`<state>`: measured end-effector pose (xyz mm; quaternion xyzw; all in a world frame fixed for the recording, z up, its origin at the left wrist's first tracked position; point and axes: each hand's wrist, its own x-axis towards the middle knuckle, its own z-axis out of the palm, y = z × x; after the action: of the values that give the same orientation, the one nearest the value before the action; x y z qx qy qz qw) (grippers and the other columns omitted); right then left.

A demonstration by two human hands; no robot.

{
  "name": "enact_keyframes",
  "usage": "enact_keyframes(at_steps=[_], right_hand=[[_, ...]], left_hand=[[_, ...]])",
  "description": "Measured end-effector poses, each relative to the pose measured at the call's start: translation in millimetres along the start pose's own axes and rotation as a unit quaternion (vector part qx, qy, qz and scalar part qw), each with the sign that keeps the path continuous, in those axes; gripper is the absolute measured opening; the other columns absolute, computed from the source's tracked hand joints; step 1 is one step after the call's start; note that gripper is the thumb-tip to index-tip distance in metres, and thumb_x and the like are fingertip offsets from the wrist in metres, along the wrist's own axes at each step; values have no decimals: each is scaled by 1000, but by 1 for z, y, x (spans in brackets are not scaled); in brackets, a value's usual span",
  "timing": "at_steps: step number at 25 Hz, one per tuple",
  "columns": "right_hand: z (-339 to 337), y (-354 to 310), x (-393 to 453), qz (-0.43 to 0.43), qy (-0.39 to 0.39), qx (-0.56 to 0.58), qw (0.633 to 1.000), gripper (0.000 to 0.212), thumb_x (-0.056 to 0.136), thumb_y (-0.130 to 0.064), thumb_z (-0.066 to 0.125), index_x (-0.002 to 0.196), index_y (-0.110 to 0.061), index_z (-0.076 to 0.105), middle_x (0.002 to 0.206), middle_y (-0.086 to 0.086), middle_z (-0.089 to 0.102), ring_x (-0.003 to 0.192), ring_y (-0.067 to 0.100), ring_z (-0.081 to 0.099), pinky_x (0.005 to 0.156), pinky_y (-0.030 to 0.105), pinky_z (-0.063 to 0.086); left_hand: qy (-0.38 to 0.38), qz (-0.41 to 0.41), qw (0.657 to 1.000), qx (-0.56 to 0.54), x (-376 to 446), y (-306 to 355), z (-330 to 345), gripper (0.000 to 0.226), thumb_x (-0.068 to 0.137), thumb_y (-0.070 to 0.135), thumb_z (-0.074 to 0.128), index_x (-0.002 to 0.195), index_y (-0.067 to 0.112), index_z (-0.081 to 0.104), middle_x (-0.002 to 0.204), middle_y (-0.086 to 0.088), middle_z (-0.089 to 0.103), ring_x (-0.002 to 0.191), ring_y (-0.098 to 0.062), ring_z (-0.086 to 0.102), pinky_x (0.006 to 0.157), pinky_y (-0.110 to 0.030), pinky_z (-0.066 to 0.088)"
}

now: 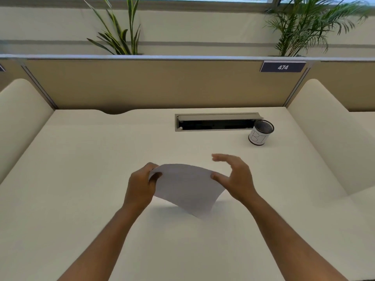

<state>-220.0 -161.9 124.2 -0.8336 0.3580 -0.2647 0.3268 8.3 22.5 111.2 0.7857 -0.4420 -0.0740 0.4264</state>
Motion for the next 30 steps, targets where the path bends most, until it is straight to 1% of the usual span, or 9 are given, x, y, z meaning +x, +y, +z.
enact_keyframes(at_steps=[3, 5, 7, 10, 13, 16, 20, 24, 30], right_hand=[[13, -9, 6, 17, -104, 4, 994, 25, 85, -17, 77, 106, -29, 78, 97, -18, 77, 89, 6, 70, 78, 25, 51], [19, -7, 3, 43, -87, 40, 994, 17, 88, -12, 70, 91, -25, 80, 83, -15, 77, 79, 8, 70, 72, 28, 52], [19, -1, -2, 93, -61, 118, 987, 19, 89, -9, 69, 80, -22, 79, 78, -6, 76, 74, 9, 67, 70, 32, 53], [17, 0, -10, 150, -27, 246, 957, 5, 90, -11, 75, 87, -14, 78, 92, 10, 77, 79, 22, 70, 75, 46, 59], [19, -6, -15, 156, -4, 319, 935, 6, 89, -14, 77, 93, -18, 78, 97, 9, 79, 88, 31, 74, 82, 48, 62], [23, -11, -16, 138, 28, 333, 932, 10, 90, -12, 75, 92, -21, 76, 91, 3, 80, 83, 16, 72, 77, 32, 61], [31, -5, -20, 138, 78, 309, 938, 8, 92, -14, 74, 96, -21, 74, 90, -3, 78, 77, 2, 70, 71, 17, 56], [53, 14, -31, 199, 33, 251, 947, 14, 93, -13, 72, 102, -24, 73, 98, -2, 77, 89, 8, 72, 77, 26, 56], [64, 22, -38, 239, 11, 226, 944, 15, 96, -12, 66, 101, -25, 70, 98, -1, 76, 94, 20, 72, 83, 37, 59]], left_hand=[[19, 87, 995, 40, 10, 19, 2, 19, 84, -3, 70, 90, 14, 70, 84, 6, 72, 73, -19, 67, 89, -43, 55], [84, 91, 990, 69, 6, 25, 5, 26, 83, 6, 76, 106, 16, 69, 106, 1, 74, 102, -23, 69, 117, -53, 32], [145, 18, 988, 47, -2, 24, 5, 62, 78, 18, 83, 132, 16, 53, 138, -3, 59, 136, -22, 49, 124, -44, 17], [123, -127, 973, -150, -10, 10, 8, 98, 73, 28, 87, 150, 17, 29, 157, -3, 36, 144, -15, 36, 117, -33, 30], [-15, -177, 927, -329, -8, 11, 16, 61, 83, 29, 79, 135, 18, 50, 136, -1, 63, 125, -19, 62, 103, -38, 51], [31, -153, 951, -266, -8, 30, 21, 17, 93, 20, 67, 110, 18, 65, 103, 2, 75, 95, -14, 73, 79, -25, 57], [83, -99, 970, -204, -16, 43, 27, 7, 95, 17, 64, 102, 18, 65, 90, 13, 71, 81, 4, 67, 69, -10, 50], [38, -126, 975, -180, -33, 24, 45, 15, 95, 14, 65, 110, 14, 66, 96, 15, 69, 86, 9, 65, 69, -7, 49], [13, -188, 965, -183, -38, 8, 62, 22, 95, 18, 64, 117, 11, 65, 100, 5, 70, 95, -14, 69, 72, -15, 51]])
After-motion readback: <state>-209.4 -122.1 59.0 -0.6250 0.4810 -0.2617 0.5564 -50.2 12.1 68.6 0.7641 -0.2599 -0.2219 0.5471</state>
